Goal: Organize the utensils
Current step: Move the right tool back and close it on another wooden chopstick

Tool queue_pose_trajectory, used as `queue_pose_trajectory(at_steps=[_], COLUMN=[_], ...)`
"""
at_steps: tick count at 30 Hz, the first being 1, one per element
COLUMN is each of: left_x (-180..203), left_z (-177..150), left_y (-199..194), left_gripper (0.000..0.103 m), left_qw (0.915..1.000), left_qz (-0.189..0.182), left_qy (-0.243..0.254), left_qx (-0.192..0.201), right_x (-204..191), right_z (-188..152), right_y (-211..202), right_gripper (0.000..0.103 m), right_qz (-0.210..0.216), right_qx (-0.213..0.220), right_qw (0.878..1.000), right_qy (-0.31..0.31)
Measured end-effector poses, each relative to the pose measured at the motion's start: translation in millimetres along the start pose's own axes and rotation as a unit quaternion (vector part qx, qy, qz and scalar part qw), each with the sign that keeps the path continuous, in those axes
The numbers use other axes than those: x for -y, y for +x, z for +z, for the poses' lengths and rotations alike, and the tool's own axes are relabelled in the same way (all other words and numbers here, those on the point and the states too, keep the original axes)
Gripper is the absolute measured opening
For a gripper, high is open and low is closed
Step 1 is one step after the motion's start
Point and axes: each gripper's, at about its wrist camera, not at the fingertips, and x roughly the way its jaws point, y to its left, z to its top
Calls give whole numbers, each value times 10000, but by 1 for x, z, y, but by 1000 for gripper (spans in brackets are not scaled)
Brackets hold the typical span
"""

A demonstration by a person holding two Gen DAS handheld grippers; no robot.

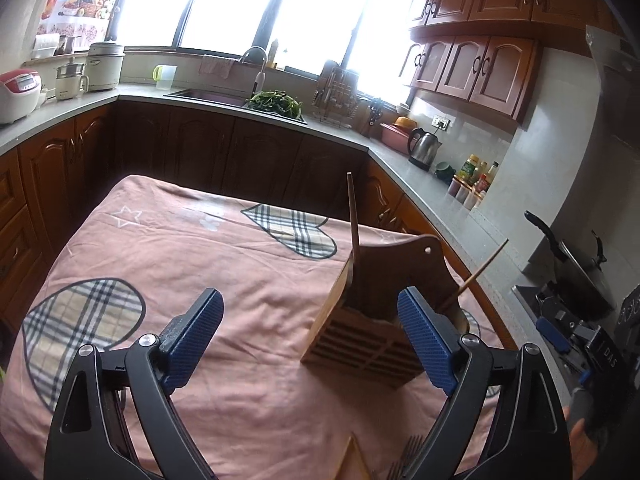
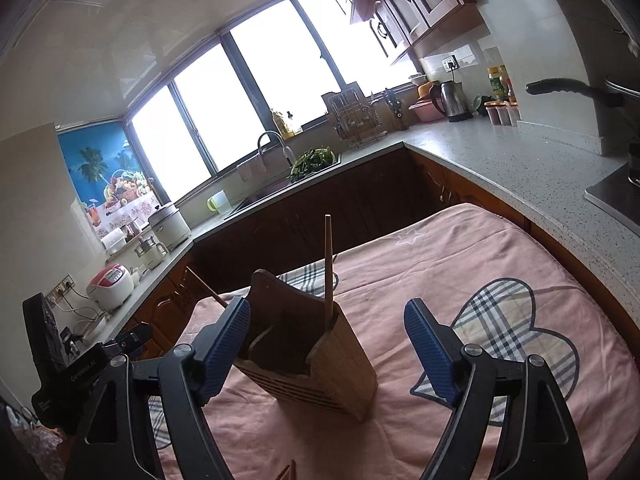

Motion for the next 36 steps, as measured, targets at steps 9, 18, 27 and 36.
queue_pose_trajectory(at_steps=[9,18,27,36], left_x=[-6,-10,-12,-7], left_z=[-52,-85,-104,-119], left_y=[-42,-58,-59,-43], left_gripper=[91,91,91,91], left_qw=[9996,9987,9972,9936], left_qz=[-76,-44,28,110], left_qy=[-89,-28,88,305], left_qx=[-264,-506,-743,-1080], right_x=[3,6,24,29], right_z=[-34,-68,-95,-110], right_y=[-48,-75,-85,-78], right_gripper=[81,81,81,81], right_qz=[-85,-144,-302,-315], right_qx=[-184,-361,-594,-830], right_qw=[9998,9991,9978,9960], right_qy=[-92,-156,-19,23])
